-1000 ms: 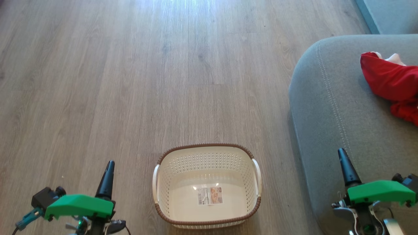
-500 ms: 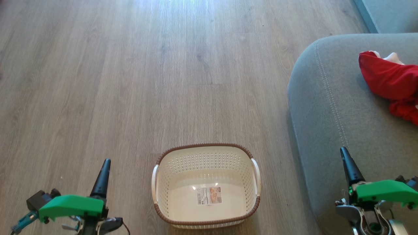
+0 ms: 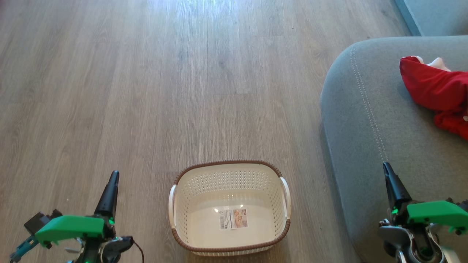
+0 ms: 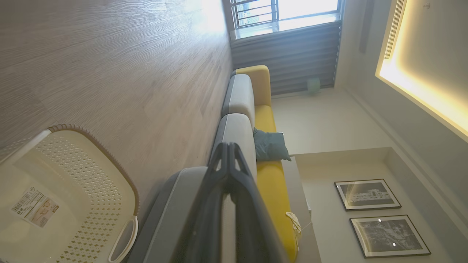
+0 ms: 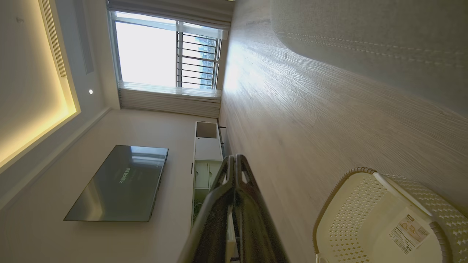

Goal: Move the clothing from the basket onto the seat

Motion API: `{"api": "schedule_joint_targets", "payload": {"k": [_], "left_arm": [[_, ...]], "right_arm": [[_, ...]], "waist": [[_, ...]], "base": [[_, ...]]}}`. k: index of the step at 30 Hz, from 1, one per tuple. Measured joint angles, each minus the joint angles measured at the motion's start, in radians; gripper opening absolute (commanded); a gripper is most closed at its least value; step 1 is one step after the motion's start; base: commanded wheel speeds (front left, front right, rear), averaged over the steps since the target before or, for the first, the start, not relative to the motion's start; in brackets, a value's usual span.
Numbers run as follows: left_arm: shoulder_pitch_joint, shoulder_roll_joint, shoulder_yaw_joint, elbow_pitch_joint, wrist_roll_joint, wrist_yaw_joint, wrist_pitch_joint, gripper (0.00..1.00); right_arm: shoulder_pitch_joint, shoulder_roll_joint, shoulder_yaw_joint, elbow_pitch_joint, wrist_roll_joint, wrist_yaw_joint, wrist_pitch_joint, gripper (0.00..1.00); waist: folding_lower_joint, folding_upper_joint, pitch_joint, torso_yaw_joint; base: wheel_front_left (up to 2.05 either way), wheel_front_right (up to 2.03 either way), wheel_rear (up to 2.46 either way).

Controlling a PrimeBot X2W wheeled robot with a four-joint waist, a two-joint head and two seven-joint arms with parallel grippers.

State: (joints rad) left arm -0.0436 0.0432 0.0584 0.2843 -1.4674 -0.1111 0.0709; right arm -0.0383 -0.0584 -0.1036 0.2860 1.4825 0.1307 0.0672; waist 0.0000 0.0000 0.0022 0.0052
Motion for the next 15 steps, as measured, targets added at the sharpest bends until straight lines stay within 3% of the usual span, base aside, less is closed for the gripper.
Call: {"api": "schedule_joint_targets", "payload": {"k": [15], "left_arm": [[-0.012, -0.001, 0.016, -0.006, -0.135, -0.01, 0.035, 0.0]], "right_arm": [[-0.016, 0.005, -0.023, -0.003, 0.122, 0.0, 0.036, 0.0]], "waist": [[0.0, 0.0, 0.001, -0.005]], "base": [[0.0, 0.0, 0.0]]}}
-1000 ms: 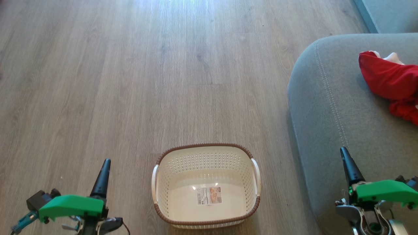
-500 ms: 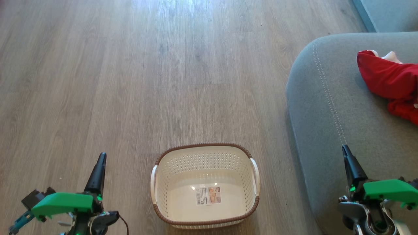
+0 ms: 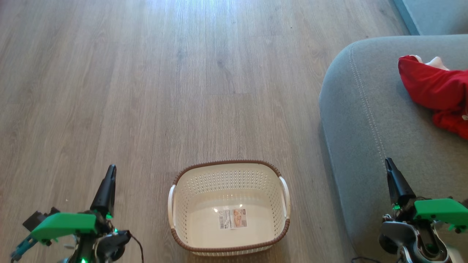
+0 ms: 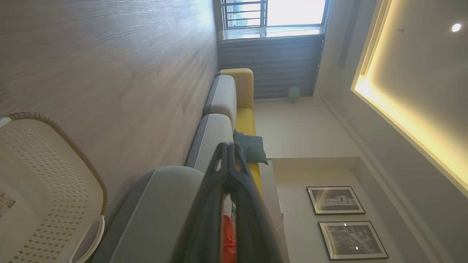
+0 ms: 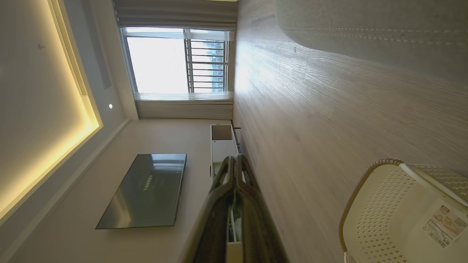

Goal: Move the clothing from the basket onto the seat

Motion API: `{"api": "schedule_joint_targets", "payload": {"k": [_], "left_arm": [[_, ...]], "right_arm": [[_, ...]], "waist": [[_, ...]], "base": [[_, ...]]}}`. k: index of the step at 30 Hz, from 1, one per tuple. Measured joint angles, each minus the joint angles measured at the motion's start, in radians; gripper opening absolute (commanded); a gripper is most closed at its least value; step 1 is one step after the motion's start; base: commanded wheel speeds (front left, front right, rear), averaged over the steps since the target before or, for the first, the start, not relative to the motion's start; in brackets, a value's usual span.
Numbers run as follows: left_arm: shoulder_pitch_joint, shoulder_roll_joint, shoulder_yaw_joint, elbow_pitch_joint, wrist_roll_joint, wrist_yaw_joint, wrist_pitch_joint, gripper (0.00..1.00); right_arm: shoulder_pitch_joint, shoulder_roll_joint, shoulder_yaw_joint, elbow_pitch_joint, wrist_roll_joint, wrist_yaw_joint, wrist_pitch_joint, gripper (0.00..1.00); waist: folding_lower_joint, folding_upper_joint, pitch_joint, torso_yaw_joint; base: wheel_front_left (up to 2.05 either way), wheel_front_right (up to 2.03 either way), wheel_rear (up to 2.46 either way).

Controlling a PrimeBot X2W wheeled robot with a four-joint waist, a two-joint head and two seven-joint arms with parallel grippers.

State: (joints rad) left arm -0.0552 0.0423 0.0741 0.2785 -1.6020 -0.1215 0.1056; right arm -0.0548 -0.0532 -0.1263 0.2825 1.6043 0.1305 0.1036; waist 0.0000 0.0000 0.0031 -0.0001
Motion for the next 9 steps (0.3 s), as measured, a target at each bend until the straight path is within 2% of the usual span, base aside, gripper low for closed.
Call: {"api": "schedule_joint_targets", "payload": {"k": [9], "left_arm": [[-0.006, 0.0, 0.001, -0.001, 0.0, 0.0, 0.0, 0.0]], "right_arm": [[0.0, 0.001, 0.0, 0.0, 0.0, 0.0, 0.004, 0.0]], "waist": [[0.0, 0.0, 0.0, 0.0]], "base": [[0.0, 0.0, 0.0]]}}
